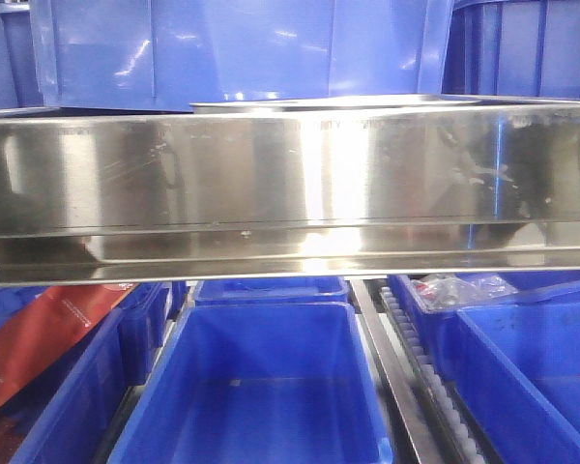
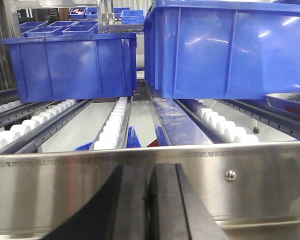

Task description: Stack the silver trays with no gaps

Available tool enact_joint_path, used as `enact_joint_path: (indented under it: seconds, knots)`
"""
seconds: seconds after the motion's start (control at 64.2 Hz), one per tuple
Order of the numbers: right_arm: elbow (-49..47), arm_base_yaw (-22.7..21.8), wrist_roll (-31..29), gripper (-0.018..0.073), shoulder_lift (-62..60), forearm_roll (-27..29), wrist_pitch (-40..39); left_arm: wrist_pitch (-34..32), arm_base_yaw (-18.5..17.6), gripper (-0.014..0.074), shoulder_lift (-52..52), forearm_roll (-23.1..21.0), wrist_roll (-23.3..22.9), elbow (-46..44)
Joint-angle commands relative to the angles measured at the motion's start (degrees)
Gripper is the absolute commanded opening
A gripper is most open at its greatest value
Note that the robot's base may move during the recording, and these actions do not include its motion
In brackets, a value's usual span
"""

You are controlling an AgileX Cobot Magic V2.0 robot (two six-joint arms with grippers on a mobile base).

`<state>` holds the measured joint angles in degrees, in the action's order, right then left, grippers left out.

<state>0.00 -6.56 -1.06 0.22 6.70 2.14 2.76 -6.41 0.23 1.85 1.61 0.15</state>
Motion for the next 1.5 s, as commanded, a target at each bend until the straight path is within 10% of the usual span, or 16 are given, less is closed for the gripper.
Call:
enact_joint_path:
  seconds: [0.0,0.81,1.168,1.308,1.48]
  knots:
    - [0.0,-0.07,-0.47,-0.0077,-0.22,-0.08,-1.28,-0.6,0.01,-0.0009,-0.23,0.16,-0.1,-0.15]
    - [0.0,-0.07,-0.47,-0.0077,-0.22,-0.34,-3.36,-0.93,0.01,-0.0009,-0.23,0.16,-0.14,-0.15]
    - [0.0,-0.07,-0.47,-0.0077,-0.22,0.61,-16.89,-22.32,0.01,-0.0009,-0.23,-6.7,-0.65,-2.1]
    - [-5.58,-0.07,0.11,-0.0077,-0.22,0.61,-12.66,-10.45,0.01,-0.0009,-0.23,-6.34,-0.53,-12.5]
    - [-21.79,-0.07,0.11,-0.0077,1.57,0.61,10.3,8.18,0.01,-0.0009,6.02,-2.24,-0.26,-29.34]
